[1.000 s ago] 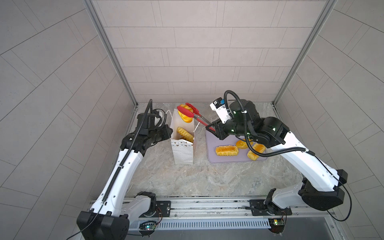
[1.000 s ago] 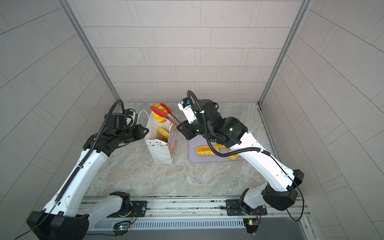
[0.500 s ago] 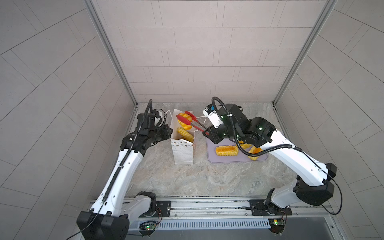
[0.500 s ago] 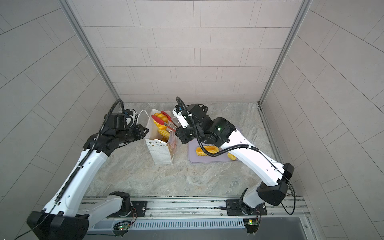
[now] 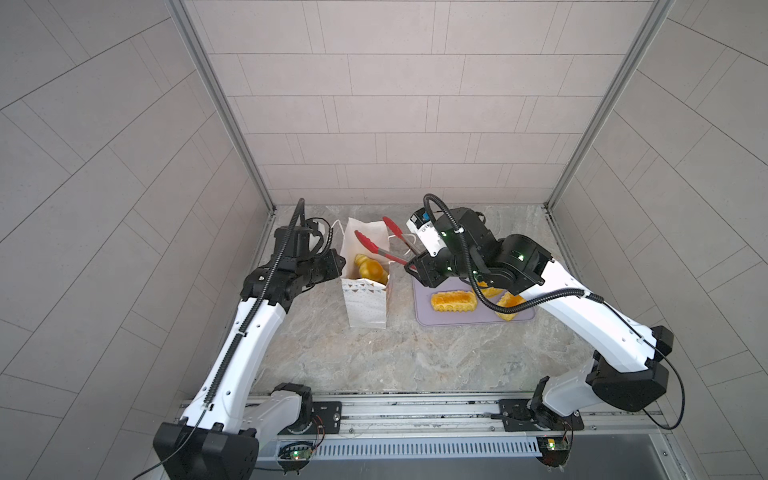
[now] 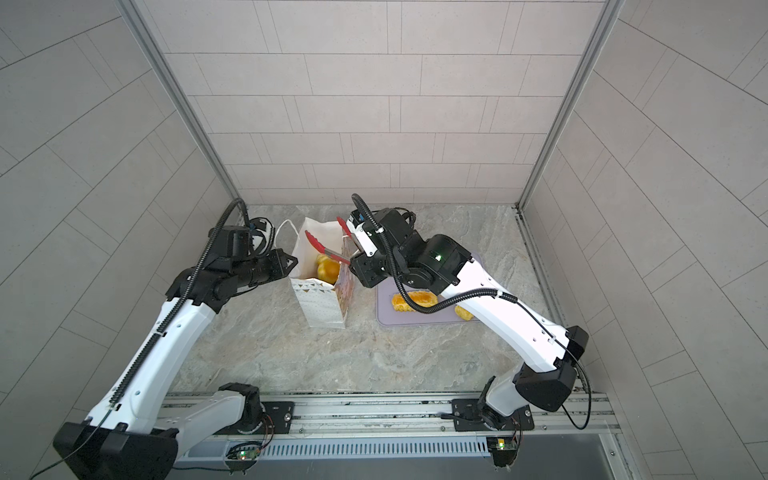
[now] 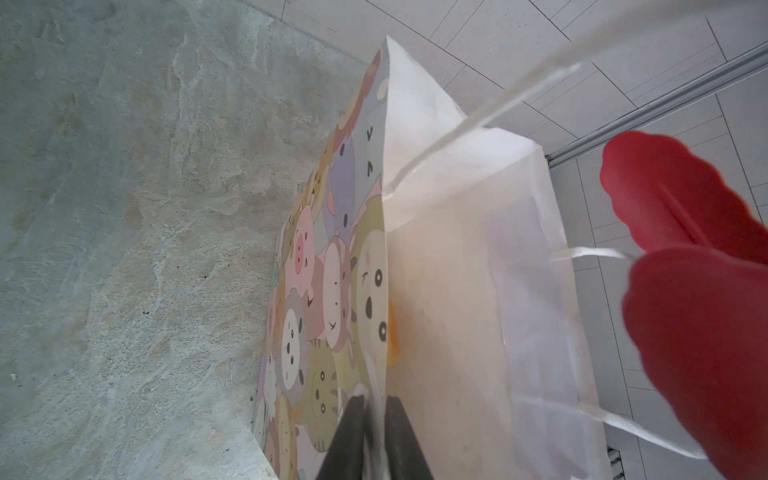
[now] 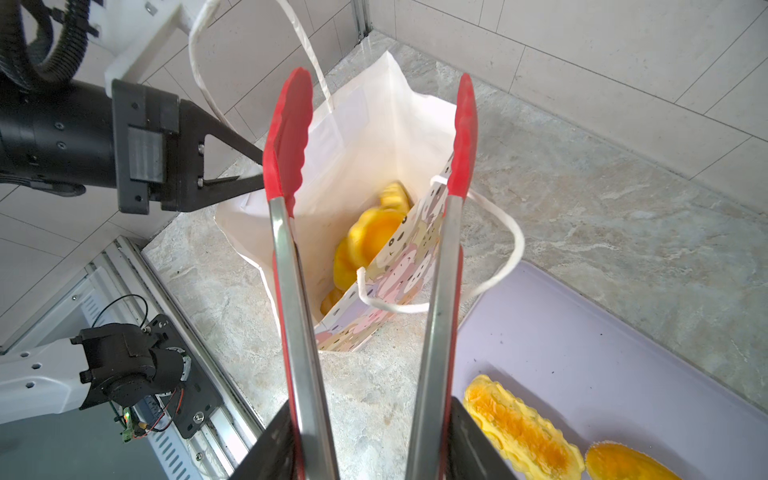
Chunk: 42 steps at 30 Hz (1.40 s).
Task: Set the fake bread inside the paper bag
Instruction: 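Open the tongs to drop the spiral bread into the bag, then raise the empty tongs and swing them back over the tray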
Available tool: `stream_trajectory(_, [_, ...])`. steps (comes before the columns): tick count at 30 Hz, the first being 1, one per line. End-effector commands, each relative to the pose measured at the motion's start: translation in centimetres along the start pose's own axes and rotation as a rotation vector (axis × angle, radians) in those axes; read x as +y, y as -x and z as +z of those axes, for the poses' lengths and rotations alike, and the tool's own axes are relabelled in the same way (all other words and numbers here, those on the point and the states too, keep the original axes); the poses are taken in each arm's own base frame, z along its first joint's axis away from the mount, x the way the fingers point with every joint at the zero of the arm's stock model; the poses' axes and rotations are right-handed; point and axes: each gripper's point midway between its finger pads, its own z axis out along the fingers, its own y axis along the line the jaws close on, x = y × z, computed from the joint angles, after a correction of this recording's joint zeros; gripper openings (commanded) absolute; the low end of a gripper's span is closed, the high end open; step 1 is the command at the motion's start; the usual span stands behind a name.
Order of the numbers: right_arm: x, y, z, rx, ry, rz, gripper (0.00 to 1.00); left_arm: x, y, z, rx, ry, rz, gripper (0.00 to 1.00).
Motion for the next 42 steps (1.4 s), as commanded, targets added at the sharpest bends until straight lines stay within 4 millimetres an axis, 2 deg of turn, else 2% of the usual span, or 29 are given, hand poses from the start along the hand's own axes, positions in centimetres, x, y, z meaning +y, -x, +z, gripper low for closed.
stream_trajectory(1, [0.2,1.6,-1.3,-0.065,-0.001,-0.002,0.54,0.0,0.1,-0.4,-0.014,0.0,-0.002,0.14])
stream_trajectory(8, [0.0,2.5,-2.4,-0.099,-0.009,0.0,0.54,0.0,0.2,-0.5,-0.016,0.002,-0.003,0.14])
stream_trajectory(17, [-1.4,3.6,-5.0,-0.175,-0.086,0.004,0.52,0.0,0.2,-0.4,-0.014,0.0,-0.001,0.14])
stream_trajectory(27, [-5.1,3.7,-8.1,-0.241,-0.228,0.055,0.5,0.0,0.3,-0.5,-0.015,0.001,0.003,0.14])
stream_trajectory(36, [-10.1,1.5,-10.3,-0.258,-0.318,0.204,0.49,0.0,0.2,-0.5,-0.013,0.001,0.005,0.14])
stream_trajectory(42, [-14.5,-2.8,-9.6,-0.175,-0.382,0.364,0.48,0.1,0.2,-0.4,-0.013,0.002,0.007,0.14])
